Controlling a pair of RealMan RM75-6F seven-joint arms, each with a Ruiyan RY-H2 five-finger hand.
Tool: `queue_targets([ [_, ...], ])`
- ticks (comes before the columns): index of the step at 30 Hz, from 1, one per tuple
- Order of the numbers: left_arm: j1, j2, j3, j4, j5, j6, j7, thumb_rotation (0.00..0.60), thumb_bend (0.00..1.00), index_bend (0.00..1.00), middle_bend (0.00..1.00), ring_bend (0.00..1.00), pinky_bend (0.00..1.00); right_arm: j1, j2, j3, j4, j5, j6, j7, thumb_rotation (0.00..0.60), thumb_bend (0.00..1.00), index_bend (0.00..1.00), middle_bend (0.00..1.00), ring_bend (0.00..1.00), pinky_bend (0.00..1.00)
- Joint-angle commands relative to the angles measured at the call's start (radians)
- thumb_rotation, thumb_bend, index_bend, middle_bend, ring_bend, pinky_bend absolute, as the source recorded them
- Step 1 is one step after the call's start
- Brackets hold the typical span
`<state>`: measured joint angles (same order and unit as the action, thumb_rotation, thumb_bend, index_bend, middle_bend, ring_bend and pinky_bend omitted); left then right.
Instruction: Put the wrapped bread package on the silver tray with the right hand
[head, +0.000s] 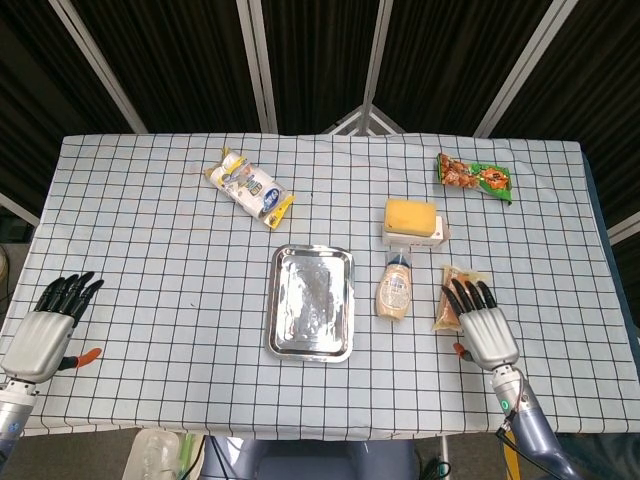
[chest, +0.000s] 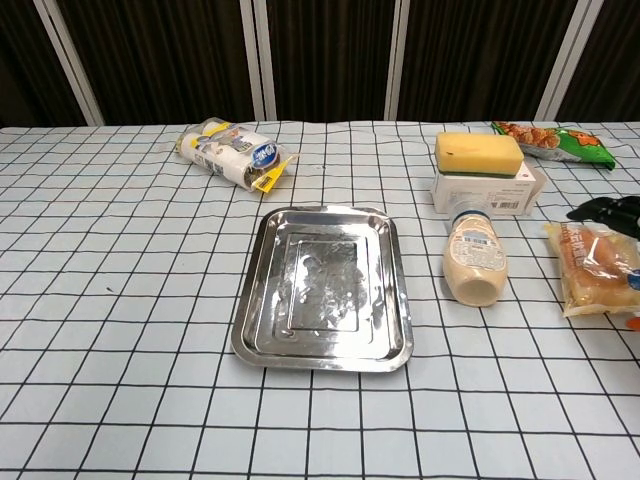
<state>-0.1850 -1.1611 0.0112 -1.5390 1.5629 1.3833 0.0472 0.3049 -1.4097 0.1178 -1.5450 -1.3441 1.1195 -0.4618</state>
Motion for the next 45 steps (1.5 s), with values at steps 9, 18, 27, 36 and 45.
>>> queue_targets([
  [9, -0.006, -0.009, -0.004, -0.003, -0.018, -0.017, 0.025, 0.600, 0.04, 0.00, 0.00, 0.00, 0.00, 0.056, -0.030, 0.021, 0.076, 0.073, -0.069, 0.039, 0.600, 0.28, 0.00, 0.00, 0.00, 0.00],
  [18, -0.003, -0.005, -0.003, -0.005, -0.019, -0.012, 0.019, 0.600, 0.04, 0.00, 0.00, 0.00, 0.00, 0.097, -0.043, 0.023, 0.116, 0.123, -0.131, 0.052, 0.600, 0.28, 0.00, 0.00, 0.00, 0.09],
  [27, -0.005, -0.003, -0.005, -0.004, -0.022, -0.016, 0.014, 0.600, 0.04, 0.00, 0.00, 0.00, 0.00, 0.120, -0.054, 0.008, 0.141, 0.124, -0.152, 0.091, 0.600, 0.57, 0.36, 0.25, 0.16, 0.47],
  [36, -0.003, -0.001, -0.003, -0.005, -0.017, -0.008, 0.010, 0.600, 0.04, 0.00, 0.00, 0.00, 0.00, 0.114, -0.031, -0.010, 0.083, 0.085, -0.080, 0.056, 0.600, 0.61, 0.46, 0.34, 0.24, 0.54],
  [45, -0.001, 0.002, -0.001, -0.007, -0.008, -0.002, 0.004, 0.600, 0.04, 0.00, 0.00, 0.00, 0.00, 0.120, 0.041, -0.001, -0.153, 0.036, 0.030, -0.123, 0.600, 0.61, 0.46, 0.34, 0.24, 0.54],
])
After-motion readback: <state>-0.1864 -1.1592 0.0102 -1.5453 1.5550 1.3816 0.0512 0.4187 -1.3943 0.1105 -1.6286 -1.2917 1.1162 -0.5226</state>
